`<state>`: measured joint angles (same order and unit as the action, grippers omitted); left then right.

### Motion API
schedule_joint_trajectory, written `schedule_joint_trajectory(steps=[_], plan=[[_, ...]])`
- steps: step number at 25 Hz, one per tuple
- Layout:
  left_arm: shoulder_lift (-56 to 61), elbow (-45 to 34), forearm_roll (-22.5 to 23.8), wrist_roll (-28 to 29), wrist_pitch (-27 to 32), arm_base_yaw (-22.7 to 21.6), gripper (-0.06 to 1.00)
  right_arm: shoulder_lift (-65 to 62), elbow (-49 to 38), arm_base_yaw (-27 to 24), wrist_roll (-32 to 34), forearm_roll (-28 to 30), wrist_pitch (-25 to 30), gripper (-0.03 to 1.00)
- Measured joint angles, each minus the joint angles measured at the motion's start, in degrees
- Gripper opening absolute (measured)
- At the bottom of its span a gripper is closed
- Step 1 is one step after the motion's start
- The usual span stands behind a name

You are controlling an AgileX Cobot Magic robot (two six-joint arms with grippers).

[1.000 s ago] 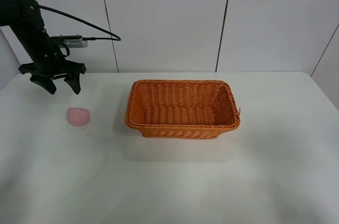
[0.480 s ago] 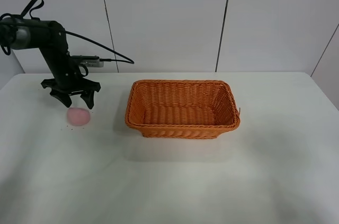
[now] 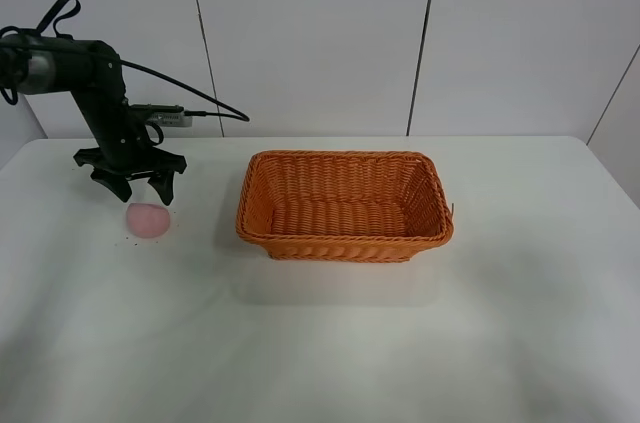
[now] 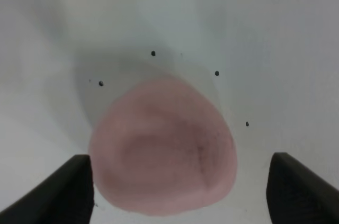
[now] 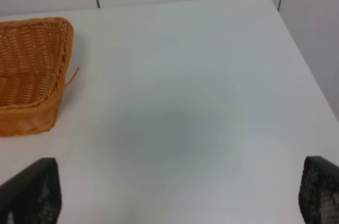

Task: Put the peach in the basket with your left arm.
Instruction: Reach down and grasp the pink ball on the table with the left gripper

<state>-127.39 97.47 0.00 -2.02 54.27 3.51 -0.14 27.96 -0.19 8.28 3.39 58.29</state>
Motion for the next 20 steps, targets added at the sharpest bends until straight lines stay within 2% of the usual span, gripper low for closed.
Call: schedule_joint_trajectory(steps=[10, 13, 15, 20], plan=[[-3.9, -0.01, 0.36, 0.0, 0.32, -0.06, 0.78, 0.0, 0.0, 0.0, 0.0, 0.0, 0.0, 0.69], [-3.96, -0.01, 0.36, 0.0, 0.32, -0.06, 0.74, 0.0, 0.0, 0.0, 0.0, 0.0, 0.0, 0.69], [-3.96, -0.01, 0.36, 0.06, 0.32, -0.06, 0.65, 0.0, 0.0, 0.0, 0.0, 0.0, 0.0, 0.69], [-3.96, -0.01, 0.69, 0.3, 0.42, -0.06, 0.18, 0.0, 0.0, 0.0, 0.0, 0.0, 0.0, 0.69]])
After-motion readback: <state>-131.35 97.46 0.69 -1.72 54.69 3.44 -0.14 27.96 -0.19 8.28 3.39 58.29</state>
